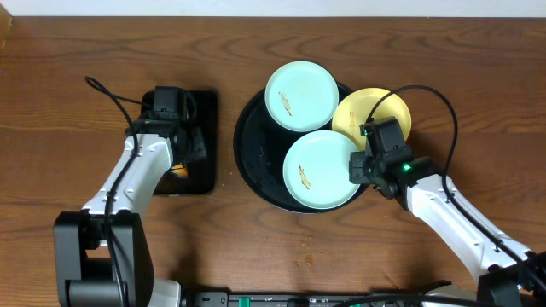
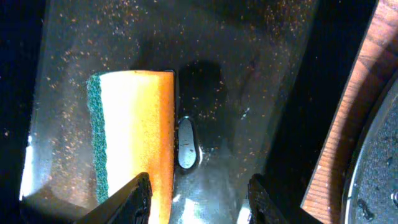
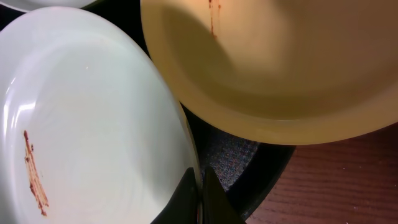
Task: Clean dirty plates on tray and stack at the side
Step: 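Grasp the green-and-yellow sponge with the left gripper, then lift the sponge with the left gripper toward the round tray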
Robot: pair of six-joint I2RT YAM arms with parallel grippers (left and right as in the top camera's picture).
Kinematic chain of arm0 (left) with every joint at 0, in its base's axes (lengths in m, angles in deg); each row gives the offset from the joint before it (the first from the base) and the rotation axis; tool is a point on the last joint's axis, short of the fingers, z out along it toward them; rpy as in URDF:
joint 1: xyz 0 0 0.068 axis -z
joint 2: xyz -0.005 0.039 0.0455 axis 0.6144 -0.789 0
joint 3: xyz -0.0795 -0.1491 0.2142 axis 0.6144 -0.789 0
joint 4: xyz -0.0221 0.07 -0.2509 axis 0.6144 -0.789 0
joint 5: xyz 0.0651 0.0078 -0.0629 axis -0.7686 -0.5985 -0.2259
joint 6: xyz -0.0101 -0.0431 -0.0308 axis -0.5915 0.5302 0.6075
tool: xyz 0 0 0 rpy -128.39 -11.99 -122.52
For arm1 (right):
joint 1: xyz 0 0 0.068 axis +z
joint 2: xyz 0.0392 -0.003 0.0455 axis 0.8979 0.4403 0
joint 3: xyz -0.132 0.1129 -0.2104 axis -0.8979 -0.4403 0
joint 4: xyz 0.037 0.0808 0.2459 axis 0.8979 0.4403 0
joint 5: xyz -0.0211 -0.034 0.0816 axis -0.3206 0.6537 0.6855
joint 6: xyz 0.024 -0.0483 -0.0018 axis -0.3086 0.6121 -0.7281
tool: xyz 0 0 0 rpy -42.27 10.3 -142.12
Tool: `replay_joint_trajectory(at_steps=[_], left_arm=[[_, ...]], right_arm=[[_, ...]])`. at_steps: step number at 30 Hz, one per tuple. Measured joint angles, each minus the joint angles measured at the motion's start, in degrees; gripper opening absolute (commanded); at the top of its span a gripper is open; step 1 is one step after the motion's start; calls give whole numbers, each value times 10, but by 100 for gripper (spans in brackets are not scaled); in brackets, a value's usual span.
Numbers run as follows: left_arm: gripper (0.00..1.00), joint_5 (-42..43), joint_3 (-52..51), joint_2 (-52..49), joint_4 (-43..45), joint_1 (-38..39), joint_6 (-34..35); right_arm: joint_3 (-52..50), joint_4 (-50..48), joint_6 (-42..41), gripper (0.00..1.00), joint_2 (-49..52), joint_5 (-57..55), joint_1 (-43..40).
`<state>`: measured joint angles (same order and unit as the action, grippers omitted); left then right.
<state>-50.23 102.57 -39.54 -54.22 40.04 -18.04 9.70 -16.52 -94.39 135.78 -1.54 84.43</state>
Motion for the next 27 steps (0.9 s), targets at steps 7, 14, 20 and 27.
replay_joint_trajectory(at_steps=[7, 14, 20, 27], left_arm=[[39, -4, 2, 3, -2, -2, -4], [31, -60, 11, 48, -17, -13, -4], [21, -137, 5, 35, -24, -14, 38], [13, -166, -3, -5, -25, -35, 94]], right_arm=[[0, 0, 0, 1, 0, 0, 0], [0, 2, 0, 1, 0, 0, 0], [0, 3, 0, 1, 0, 0, 0], [0, 7, 0, 1, 0, 0, 0]])
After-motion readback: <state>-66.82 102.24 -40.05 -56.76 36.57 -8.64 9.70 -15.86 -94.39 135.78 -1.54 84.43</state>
